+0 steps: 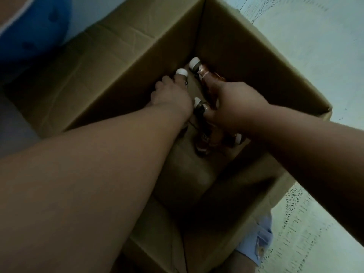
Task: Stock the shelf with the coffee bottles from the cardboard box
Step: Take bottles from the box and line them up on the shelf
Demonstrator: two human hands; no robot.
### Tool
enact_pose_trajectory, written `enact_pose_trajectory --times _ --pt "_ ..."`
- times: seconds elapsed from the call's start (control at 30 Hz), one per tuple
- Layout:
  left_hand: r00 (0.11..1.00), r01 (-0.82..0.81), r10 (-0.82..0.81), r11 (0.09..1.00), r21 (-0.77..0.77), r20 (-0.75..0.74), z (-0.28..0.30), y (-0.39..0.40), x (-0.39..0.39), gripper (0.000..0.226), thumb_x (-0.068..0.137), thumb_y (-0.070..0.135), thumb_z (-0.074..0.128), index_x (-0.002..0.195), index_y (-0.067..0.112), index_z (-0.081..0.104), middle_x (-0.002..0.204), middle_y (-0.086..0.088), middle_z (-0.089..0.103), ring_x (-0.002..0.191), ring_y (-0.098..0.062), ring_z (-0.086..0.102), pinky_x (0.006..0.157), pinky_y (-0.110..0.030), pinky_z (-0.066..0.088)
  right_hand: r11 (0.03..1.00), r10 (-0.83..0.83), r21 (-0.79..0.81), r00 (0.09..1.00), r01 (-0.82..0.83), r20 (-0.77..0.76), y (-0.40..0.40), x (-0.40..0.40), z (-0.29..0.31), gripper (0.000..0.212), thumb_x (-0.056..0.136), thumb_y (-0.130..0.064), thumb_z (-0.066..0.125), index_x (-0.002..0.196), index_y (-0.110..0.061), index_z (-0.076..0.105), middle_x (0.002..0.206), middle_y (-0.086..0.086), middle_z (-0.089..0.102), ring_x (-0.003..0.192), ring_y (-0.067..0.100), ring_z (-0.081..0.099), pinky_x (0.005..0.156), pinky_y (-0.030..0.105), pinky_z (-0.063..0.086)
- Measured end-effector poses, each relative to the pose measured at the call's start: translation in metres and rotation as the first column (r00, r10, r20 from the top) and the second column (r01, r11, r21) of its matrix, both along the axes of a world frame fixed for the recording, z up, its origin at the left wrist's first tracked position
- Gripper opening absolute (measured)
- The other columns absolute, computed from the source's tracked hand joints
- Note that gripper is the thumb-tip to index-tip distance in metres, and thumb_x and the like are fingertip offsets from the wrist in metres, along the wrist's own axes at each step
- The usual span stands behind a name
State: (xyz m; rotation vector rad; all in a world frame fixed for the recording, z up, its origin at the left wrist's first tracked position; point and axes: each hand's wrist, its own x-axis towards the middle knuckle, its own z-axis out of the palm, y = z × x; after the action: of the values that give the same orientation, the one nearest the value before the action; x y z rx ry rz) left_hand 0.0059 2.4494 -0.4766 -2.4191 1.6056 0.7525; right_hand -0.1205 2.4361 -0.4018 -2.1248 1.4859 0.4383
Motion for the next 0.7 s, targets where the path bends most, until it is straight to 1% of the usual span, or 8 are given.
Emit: enact_pose_trajectory --times 0.1,0.17,0.23,0.33,0.4,0.47,0.63,0.7 --pt "0.958 -0.196 0.198 0.98 0.032 -0.209 -0.007 -0.011 0.0 0.071 0.079 0.034 0.069 0.135 0.016 0.028 0.134 -0.013 0.043 0.12 -0.035 0.044 0.093 -0.053 0.043 0.998 0.061 -0.02 0.998 -0.061 0.016 -0.008 -0.001 -0.002 0.033 0.082 -0.041 0.064 0.111 -0.025 0.059 0.077 -0.005 0.054 0.065 0.013 0.053 0.046 0.024 0.036" --pt "0.941 -0.205 0.219 0.975 0.08 -0.257 -0.004 -0.01 0.005 0.075 0.077 0.035 0.07 0.135 0.015 0.028 0.133 -0.014 0.045 0.12 -0.036 0.046 0.094 -0.048 0.043 0.995 0.101 -0.018 0.995 -0.101 0.026 -0.011 0.004 -0.002 0.02 0.083 -0.042 0.063 0.092 -0.024 0.062 0.073 -0.006 0.051 0.062 0.009 0.049 0.046 0.024 0.033" --pt "0.941 -0.174 0.201 0.978 0.118 -0.273 0.01 -0.002 0.011 0.077 0.074 0.038 0.073 0.136 0.015 0.033 0.133 -0.013 0.047 0.119 -0.035 0.047 0.094 -0.045 0.044 0.995 0.101 -0.011 0.995 -0.101 0.018 -0.011 0.003 0.012 0.02 0.084 -0.043 0.062 0.088 -0.024 0.058 0.072 -0.005 0.048 0.06 0.01 0.045 0.045 0.024 0.03" --pt "0.92 -0.165 0.186 0.982 0.09 -0.344 0.051 0.021 0.015 0.064 0.075 0.036 0.075 0.13 0.018 0.048 0.128 -0.008 0.056 0.114 -0.029 0.054 0.093 -0.039 0.047 0.991 0.12 -0.059 0.992 -0.118 0.03 0.0 -0.005 0.044 0.028 0.085 -0.045 0.056 0.097 -0.02 0.058 0.072 -0.003 0.047 0.063 0.017 0.047 0.048 0.027 0.032" --pt "0.936 -0.08 0.096 0.995 0.059 -0.338 0.075 0.034 0.012 0.059 0.074 0.035 0.077 0.125 0.018 0.054 0.124 -0.006 0.059 0.112 -0.027 0.056 0.092 -0.038 0.047 0.988 0.123 -0.093 0.992 -0.121 0.018 0.005 -0.013 0.064 0.032 0.084 -0.046 0.054 0.101 -0.019 0.057 0.073 -0.001 0.047 0.067 0.021 0.048 0.05 0.028 0.032" --pt "0.954 0.039 -0.025 0.998 0.039 -0.299 0.12 0.049 0.014 0.057 0.074 0.035 0.078 0.122 0.018 0.054 0.119 -0.006 0.059 0.108 -0.026 0.056 0.086 -0.036 0.047 0.984 0.132 -0.122 0.991 -0.127 0.029 0.015 -0.015 0.104 0.027 0.081 -0.046 0.056 0.092 -0.021 0.055 0.072 -0.001 0.048 0.067 0.022 0.049 0.052 0.028 0.033" --pt "0.946 0.291 -0.295 0.956 -0.05 -0.135 0.222 0.063 0.028 0.036 0.077 0.032 0.075 0.107 0.021 0.057 0.088 0.003 0.055 0.08 -0.016 0.054 0.056 -0.026 0.038 0.967 0.118 -0.235 0.991 -0.101 0.058 0.04 -0.005 0.189 0.025 0.082 -0.038 0.061 0.068 -0.026 0.043 0.065 -0.003 0.049 0.059 0.013 0.047 0.045 0.024 0.023" --pt "0.926 0.355 -0.369 0.924 -0.145 -0.083 0.263 0.071 0.032 0.034 0.078 0.03 0.075 0.106 0.021 0.057 0.082 0.004 0.05 0.074 -0.014 0.051 0.053 -0.025 0.035 0.944 0.085 -0.328 0.991 -0.048 0.101 0.057 -0.003 0.222 0.026 0.08 -0.035 0.062 0.066 -0.028 0.041 0.065 -0.005 0.049 0.059 0.012 0.046 0.045 0.024 0.023"
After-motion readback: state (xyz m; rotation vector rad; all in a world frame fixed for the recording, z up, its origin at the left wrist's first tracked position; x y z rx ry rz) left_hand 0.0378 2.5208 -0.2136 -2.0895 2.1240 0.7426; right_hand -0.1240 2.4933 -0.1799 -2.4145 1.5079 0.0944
